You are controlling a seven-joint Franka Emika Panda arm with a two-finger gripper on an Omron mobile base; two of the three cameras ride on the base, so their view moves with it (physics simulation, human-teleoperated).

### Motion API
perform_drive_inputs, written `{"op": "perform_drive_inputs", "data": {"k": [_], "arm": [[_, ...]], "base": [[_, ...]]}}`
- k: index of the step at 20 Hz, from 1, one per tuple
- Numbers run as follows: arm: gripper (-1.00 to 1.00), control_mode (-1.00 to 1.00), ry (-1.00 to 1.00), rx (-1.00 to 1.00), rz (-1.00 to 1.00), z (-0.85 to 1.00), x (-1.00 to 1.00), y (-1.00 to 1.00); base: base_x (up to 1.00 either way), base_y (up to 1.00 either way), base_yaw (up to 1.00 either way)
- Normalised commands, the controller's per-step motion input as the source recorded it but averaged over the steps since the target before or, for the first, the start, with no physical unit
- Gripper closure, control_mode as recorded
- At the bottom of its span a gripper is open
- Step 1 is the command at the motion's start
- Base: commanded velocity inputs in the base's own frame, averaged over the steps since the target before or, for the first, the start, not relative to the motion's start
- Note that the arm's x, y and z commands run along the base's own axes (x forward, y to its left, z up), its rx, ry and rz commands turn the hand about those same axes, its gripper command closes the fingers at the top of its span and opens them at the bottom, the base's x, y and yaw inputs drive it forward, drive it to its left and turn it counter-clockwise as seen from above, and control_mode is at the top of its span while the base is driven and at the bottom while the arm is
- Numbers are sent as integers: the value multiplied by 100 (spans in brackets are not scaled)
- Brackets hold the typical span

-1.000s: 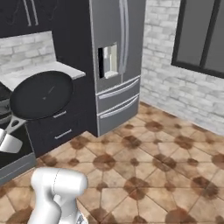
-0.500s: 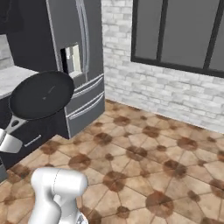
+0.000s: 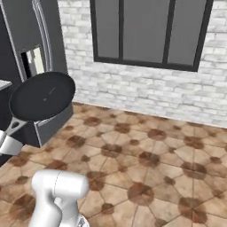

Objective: Move the pot and pan from the stove into the sink.

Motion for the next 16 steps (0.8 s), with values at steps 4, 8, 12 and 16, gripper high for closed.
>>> {"op": "perform_drive_inputs", "data": {"k": [4,8,12,16], "arm": [[100,100,0,0,0,0,0,0],[100,100,0,0,0,0,0,0],[100,100,0,0,0,0,0,0],[100,100,0,0,0,0,0,0]], "base": [[11,0,-42],[10,0,-40],[9,0,-40],[10,0,-40]]}}
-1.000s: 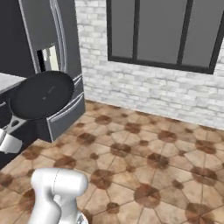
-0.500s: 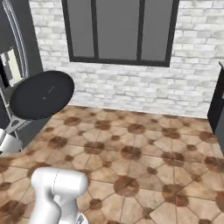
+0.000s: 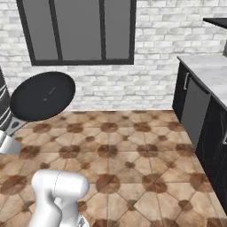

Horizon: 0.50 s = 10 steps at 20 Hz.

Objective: Move the pot and pan from the stove into the sink.

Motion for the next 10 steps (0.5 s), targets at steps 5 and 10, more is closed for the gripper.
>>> {"op": "perform_drive_inputs", "data": {"k": [5,10], "arm": [[100,100,0,0,0,0,0,0],[100,100,0,0,0,0,0,0]], "base": [[7,-5,-37],[6,-5,-36]]}}
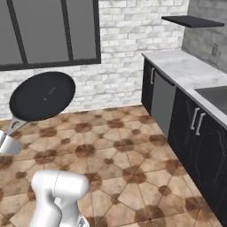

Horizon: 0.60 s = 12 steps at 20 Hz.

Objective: Move the pot and pan from the stove into the sink.

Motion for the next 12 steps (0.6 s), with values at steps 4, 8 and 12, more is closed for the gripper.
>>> {"op": "perform_drive_inputs", "data": {"k": [4,8,12], "arm": [[100,100,0,0,0,0,0,0],[100,100,0,0,0,0,0,0],[100,100,0,0,0,0,0,0]], "base": [[6,-5,-36],[6,-6,-36],[6,-6,-36]]}}
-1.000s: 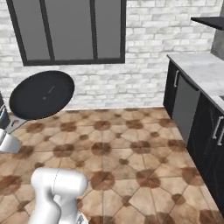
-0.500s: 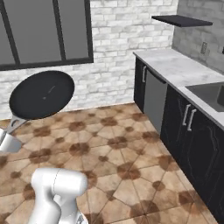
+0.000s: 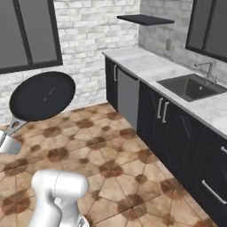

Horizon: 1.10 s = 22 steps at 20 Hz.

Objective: Move the pot and pan from the stove into the sink.

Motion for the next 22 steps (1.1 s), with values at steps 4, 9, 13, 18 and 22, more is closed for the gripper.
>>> {"op": "perform_drive_inputs", "data": {"k": [4,9,13,18,22], "arm": [[100,100,0,0,0,0,0,0],[100,100,0,0,0,0,0,0],[100,100,0,0,0,0,0,0],[100,100,0,0,0,0,0,0],[100,100,0,0,0,0,0,0]], "base": [[5,-6,-35],[6,-4,-36],[7,-5,-36],[5,-1,-37],[3,0,-37]]}}
